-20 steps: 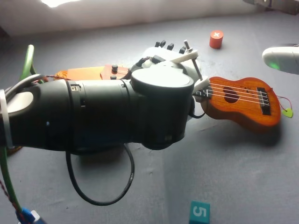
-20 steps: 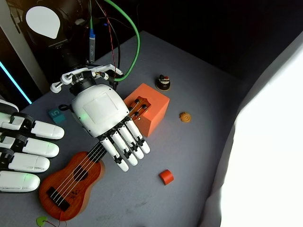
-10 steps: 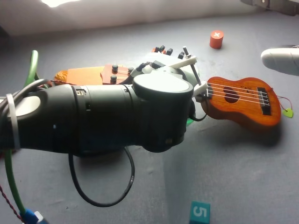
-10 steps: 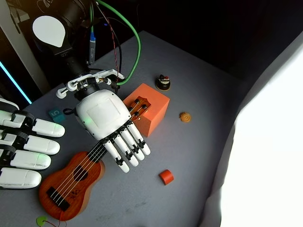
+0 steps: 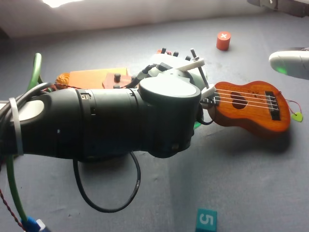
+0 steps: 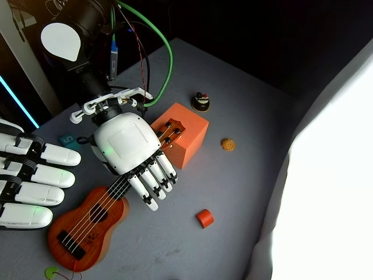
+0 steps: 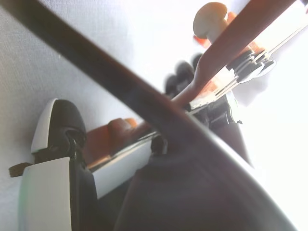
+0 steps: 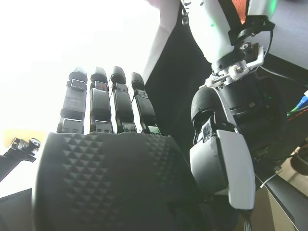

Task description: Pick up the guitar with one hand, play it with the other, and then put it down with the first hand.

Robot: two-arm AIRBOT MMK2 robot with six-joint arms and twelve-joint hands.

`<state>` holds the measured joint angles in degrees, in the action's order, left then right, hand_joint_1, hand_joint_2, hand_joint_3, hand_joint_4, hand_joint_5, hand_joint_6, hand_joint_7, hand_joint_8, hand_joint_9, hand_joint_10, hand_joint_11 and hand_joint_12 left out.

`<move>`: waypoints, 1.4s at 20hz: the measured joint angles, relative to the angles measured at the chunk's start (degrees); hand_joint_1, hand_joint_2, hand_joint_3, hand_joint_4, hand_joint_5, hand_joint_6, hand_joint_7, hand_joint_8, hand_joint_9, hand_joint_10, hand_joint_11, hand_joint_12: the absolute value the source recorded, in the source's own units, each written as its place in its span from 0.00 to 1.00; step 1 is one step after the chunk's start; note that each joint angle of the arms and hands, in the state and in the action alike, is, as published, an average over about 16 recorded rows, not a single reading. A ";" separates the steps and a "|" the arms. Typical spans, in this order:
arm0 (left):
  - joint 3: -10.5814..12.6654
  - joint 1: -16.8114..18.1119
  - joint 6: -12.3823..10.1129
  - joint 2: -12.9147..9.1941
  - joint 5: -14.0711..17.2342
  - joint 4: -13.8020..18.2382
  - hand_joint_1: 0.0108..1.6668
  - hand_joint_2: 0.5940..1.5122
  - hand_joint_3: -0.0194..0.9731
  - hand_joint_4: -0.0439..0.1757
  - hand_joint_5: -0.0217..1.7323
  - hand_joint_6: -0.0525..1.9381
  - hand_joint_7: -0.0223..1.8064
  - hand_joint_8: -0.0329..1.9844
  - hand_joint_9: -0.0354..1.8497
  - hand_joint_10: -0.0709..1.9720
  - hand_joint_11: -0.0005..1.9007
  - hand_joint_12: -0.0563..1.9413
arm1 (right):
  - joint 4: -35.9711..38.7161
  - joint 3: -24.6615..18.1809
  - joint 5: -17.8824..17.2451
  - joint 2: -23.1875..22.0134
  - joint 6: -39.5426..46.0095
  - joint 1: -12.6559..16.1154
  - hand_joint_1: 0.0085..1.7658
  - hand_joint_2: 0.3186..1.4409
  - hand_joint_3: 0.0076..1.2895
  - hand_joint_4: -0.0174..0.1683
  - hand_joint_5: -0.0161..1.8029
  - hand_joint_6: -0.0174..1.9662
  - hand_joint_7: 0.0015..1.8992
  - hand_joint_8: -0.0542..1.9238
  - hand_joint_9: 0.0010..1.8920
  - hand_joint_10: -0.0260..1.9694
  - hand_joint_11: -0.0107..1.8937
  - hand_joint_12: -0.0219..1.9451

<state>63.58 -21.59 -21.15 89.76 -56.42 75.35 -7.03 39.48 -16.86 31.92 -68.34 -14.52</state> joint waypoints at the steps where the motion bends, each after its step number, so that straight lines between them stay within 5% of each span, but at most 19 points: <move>1: 0.00 -0.02 0.00 0.01 0.00 0.07 0.56 0.51 0.02 0.22 0.16 0.45 0.14 0.52 0.14 0.57 0.06 0.69 | 0.01 -0.01 0.00 0.00 0.00 0.00 0.08 0.88 0.01 0.11 0.05 0.06 0.05 0.03 0.03 0.02 0.02 0.01; 5: -0.18 -0.09 -0.04 0.01 0.05 0.26 0.58 0.50 0.02 0.20 0.27 0.68 0.27 0.76 0.27 0.80 0.20 0.92 | 0.02 -0.04 0.00 0.00 -0.01 0.00 0.08 0.88 0.01 0.11 0.05 0.06 0.05 0.03 0.03 0.02 0.02 0.01; 8: -0.34 -0.13 -0.07 0.01 0.11 0.29 0.61 0.49 0.02 0.20 0.36 0.84 0.37 0.92 0.38 0.94 0.34 0.97 | 0.02 -0.06 0.00 0.00 -0.01 0.00 0.09 0.88 0.01 0.11 0.05 0.06 0.05 0.03 0.02 0.02 0.02 0.01; 11: -0.55 -0.14 -0.10 0.00 0.16 0.15 0.66 0.49 0.02 0.28 0.46 0.96 0.49 0.97 0.51 0.97 0.49 0.98 | 0.03 -0.08 0.00 0.00 -0.02 0.00 0.09 0.88 0.01 0.11 0.05 0.05 0.05 0.03 0.02 0.02 0.02 0.01; 19: -2.29 0.54 -0.11 -0.97 0.80 -2.26 0.77 0.52 0.01 0.42 0.71 0.97 0.76 0.99 0.79 0.97 0.78 0.98 | 0.06 0.04 0.11 -0.01 0.32 -0.13 0.09 0.88 0.01 0.11 0.05 0.05 0.05 0.03 0.02 0.02 0.02 0.01; 24: -4.57 1.99 0.18 -2.70 1.59 -5.06 0.83 0.54 0.01 0.49 0.75 0.99 0.77 0.99 0.80 0.97 0.80 0.98 | 3.90 1.56 -0.93 -0.04 5.83 -1.23 0.09 0.88 0.01 0.11 0.05 0.05 0.05 0.03 0.02 0.02 0.02 0.01; 28: -6.97 4.09 1.03 -4.83 2.26 -7.78 0.84 0.54 0.01 0.44 0.75 0.99 0.76 0.99 0.80 0.97 0.79 0.98 | 12.15 3.36 -2.99 -0.20 15.43 -2.85 0.08 0.88 0.01 0.10 0.05 0.05 0.05 0.03 0.02 0.02 0.02 0.01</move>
<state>56.61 -17.49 -20.12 84.93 -54.16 67.57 5.12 42.84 -19.85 31.72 -52.90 -17.37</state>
